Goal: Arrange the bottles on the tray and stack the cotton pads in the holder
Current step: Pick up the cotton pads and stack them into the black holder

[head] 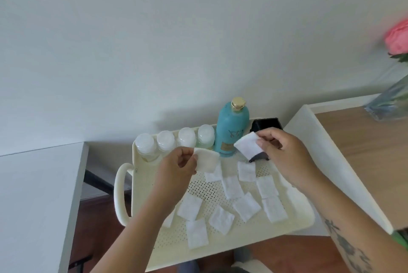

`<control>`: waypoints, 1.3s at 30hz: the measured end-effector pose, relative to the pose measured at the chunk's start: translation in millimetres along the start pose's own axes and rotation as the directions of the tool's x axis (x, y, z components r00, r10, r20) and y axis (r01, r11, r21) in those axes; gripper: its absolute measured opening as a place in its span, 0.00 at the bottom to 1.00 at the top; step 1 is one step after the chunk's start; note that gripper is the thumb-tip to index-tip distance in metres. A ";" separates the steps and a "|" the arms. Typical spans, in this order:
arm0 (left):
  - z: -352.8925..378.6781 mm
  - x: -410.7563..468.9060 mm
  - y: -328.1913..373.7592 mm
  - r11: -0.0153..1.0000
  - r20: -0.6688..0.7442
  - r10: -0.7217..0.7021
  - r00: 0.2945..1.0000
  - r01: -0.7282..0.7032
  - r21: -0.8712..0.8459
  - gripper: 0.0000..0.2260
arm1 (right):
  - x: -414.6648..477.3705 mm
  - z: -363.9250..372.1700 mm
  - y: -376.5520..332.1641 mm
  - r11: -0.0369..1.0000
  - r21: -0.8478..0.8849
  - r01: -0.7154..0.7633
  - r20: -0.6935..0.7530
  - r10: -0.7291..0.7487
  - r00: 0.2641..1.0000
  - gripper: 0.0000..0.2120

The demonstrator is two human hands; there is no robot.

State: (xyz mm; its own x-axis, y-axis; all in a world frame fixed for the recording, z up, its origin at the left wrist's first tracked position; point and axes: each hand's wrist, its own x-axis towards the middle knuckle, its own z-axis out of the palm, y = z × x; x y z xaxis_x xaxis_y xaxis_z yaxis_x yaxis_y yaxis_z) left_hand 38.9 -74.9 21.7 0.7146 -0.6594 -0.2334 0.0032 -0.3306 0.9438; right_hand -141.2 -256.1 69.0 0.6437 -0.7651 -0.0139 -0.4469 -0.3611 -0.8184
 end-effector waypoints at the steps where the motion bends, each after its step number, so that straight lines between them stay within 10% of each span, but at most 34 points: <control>1: 5.0 1.5 4.4 1.000 0.010 0.011 1.000 -0.011 -0.003 0.04 | 6.8 -10.1 3.6 0.999 -0.033 0.009 -0.031 -0.010 0.999 0.06; 17: 78.4 -2.0 36.9 0.998 -0.112 -0.006 0.994 0.012 0.056 0.08 | 113.0 -54.9 53.5 0.937 -0.275 0.214 0.443 -0.074 0.894 0.03; 27: 108.9 -12.3 42.5 0.997 -0.178 -0.051 0.983 0.059 0.041 0.06 | 94.8 -56.6 79.4 0.712 -0.447 0.541 0.265 -0.472 0.841 0.02; 39: 126.1 -5.8 47.5 0.998 -0.187 -0.065 0.980 0.067 0.004 0.07 | 79.4 -45.5 95.5 0.645 -0.553 0.528 0.506 -0.243 0.827 0.38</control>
State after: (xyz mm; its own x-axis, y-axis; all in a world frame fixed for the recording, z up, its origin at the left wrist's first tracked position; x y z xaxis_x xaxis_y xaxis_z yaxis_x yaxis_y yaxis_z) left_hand -53.3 -171.9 38.3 0.8312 -0.4984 -0.2466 0.0483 -0.3771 0.9249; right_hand -160.9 -375.6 15.8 0.9557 -0.2755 -0.1033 -0.2920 -0.9313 -0.2176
